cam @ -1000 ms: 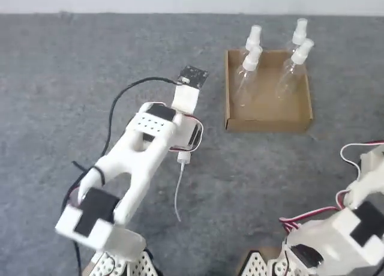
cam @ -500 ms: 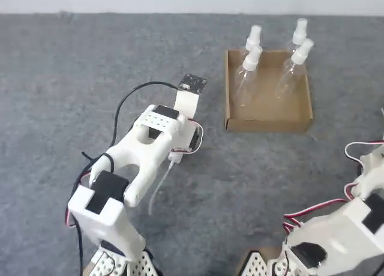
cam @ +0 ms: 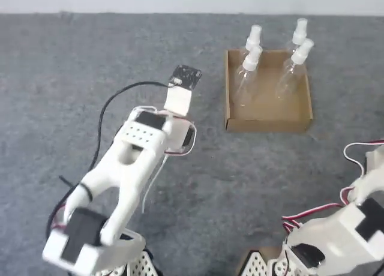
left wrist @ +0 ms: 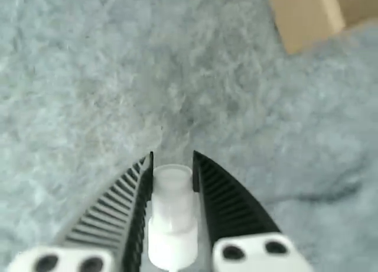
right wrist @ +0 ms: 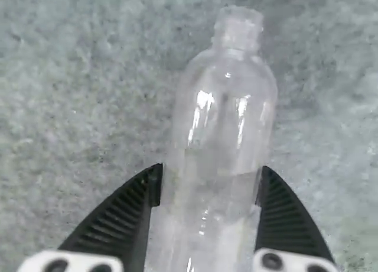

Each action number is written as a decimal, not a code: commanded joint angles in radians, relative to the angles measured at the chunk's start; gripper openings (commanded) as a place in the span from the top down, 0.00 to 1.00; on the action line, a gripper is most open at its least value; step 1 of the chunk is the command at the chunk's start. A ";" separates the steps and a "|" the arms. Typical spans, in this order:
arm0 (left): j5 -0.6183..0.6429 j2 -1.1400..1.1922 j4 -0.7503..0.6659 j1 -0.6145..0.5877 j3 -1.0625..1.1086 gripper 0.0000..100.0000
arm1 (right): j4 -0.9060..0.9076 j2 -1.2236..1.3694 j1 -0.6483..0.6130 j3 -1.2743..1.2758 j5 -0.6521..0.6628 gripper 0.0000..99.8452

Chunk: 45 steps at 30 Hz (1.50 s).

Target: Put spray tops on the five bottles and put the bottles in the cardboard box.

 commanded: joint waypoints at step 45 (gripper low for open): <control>-0.293 0.138 0.011 -0.152 0.071 0.99 | 0.065 -0.091 -0.054 0.012 0.063 0.81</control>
